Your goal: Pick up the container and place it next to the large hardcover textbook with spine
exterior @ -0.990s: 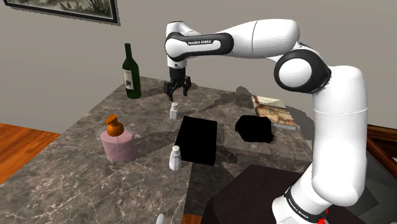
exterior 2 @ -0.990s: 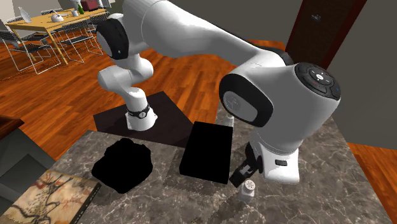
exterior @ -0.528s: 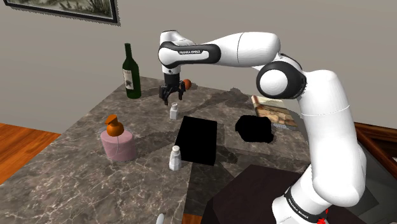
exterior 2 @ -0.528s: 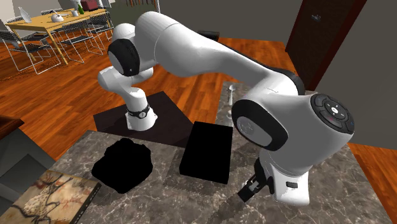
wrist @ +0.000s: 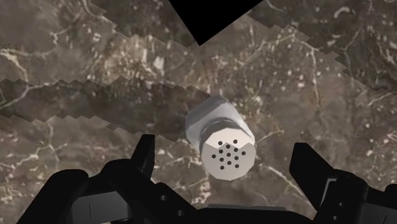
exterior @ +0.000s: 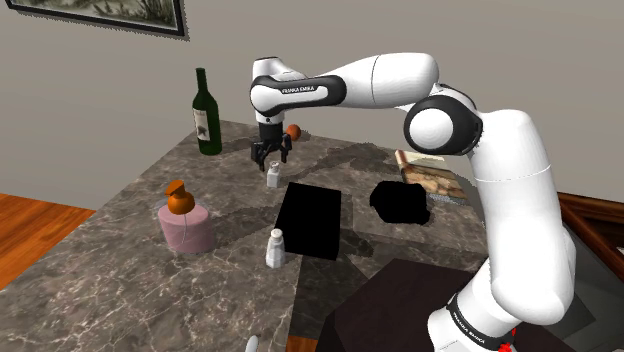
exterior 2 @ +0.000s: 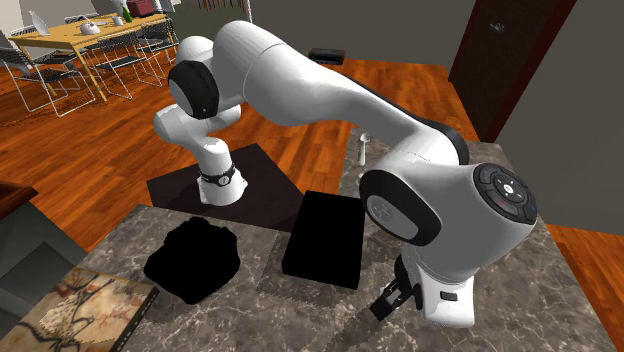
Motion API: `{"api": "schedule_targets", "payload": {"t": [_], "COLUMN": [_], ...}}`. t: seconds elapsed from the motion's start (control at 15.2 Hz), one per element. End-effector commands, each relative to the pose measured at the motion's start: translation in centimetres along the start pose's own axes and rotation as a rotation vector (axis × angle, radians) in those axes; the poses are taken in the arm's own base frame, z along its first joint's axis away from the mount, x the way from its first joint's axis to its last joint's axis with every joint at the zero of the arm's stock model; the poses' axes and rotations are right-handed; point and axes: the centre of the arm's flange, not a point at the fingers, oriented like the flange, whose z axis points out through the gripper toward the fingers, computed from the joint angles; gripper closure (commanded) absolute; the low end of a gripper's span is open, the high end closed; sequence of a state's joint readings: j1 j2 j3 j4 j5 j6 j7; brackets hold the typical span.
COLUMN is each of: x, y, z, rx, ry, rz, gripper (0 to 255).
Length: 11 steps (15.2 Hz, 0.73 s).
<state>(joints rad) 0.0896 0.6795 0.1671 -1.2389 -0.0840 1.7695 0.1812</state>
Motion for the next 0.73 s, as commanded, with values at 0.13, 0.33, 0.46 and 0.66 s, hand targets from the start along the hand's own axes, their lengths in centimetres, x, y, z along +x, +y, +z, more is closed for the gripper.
{"api": "schedule_targets", "payload": {"t": [0.13, 0.33, 0.46, 0.66], "x": [0.00, 0.00, 0.00, 0.00], "y": [0.01, 0.01, 0.01, 0.01], "z": [0.01, 0.01, 0.01, 0.01], "rx": [0.000, 0.000, 0.000, 0.000], "ry": [0.000, 0.000, 0.000, 0.000], "rz": [0.000, 0.000, 0.000, 0.000], "gripper": [0, 255, 255, 255]}}
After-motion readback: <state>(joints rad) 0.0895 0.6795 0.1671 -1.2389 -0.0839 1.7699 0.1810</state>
